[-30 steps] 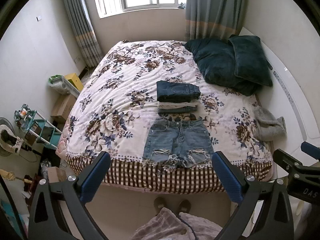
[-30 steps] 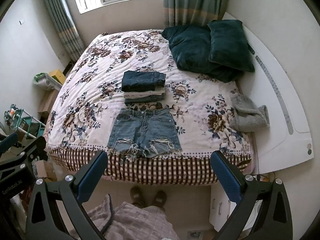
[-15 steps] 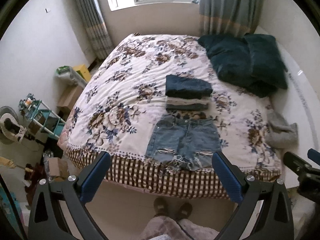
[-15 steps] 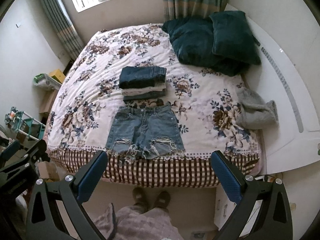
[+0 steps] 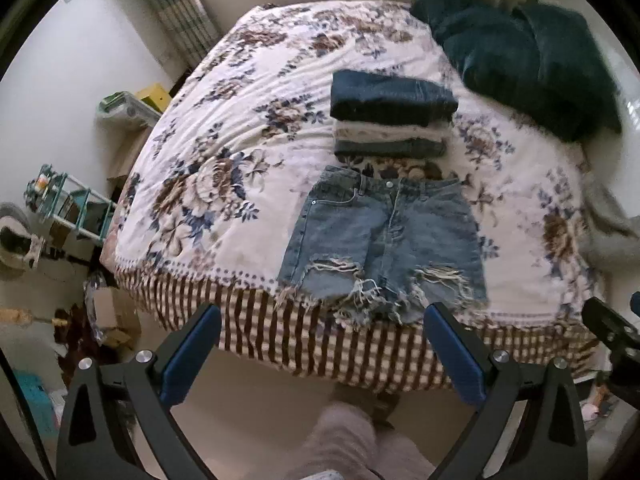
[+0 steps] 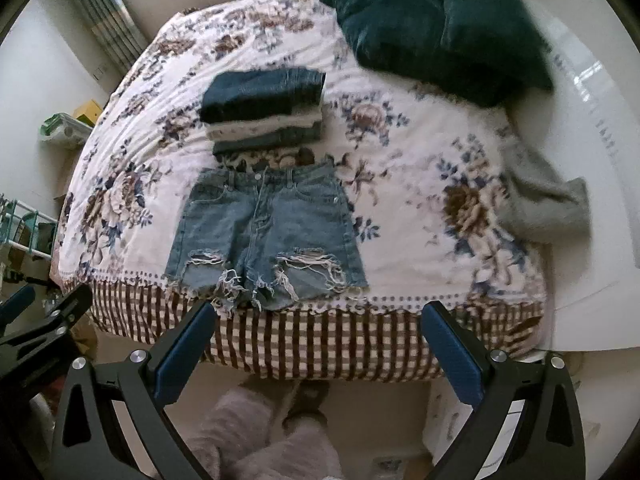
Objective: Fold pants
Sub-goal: 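Lower both grippers toward the waistband of the ripped denim shorts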
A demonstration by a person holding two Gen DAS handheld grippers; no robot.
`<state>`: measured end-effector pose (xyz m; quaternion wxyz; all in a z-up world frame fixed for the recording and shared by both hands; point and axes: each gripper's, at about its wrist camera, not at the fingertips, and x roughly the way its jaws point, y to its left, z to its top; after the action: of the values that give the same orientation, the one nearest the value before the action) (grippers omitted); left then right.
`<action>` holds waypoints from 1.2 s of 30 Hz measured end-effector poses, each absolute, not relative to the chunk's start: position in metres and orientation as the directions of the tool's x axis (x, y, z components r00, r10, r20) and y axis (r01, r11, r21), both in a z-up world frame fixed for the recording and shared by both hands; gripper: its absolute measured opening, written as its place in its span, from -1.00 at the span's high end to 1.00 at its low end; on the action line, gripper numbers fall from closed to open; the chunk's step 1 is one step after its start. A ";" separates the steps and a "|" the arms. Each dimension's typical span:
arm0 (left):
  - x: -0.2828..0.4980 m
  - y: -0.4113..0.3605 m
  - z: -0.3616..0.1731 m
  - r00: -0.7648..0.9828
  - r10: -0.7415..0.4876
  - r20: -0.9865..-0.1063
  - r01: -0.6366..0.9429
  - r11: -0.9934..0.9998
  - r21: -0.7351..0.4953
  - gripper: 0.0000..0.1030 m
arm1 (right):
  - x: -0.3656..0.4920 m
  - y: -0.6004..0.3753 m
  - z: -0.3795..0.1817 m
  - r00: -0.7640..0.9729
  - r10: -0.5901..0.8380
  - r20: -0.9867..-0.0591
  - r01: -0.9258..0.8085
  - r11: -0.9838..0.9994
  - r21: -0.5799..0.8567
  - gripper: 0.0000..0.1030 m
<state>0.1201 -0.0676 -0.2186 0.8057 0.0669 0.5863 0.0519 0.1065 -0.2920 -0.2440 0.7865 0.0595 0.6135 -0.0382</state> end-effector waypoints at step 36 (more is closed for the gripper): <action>0.192 -0.316 -0.545 0.253 0.684 -0.685 0.148 0.672 0.726 -1.00 | 0.353 -0.461 -0.655 -0.232 0.505 -0.831 0.009 0.856 0.517 -0.93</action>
<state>0.1916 -0.3161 -0.5455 0.7059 0.3581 0.5809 0.1895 0.3534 -0.4606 -0.6547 0.5961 0.1698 0.7567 0.2080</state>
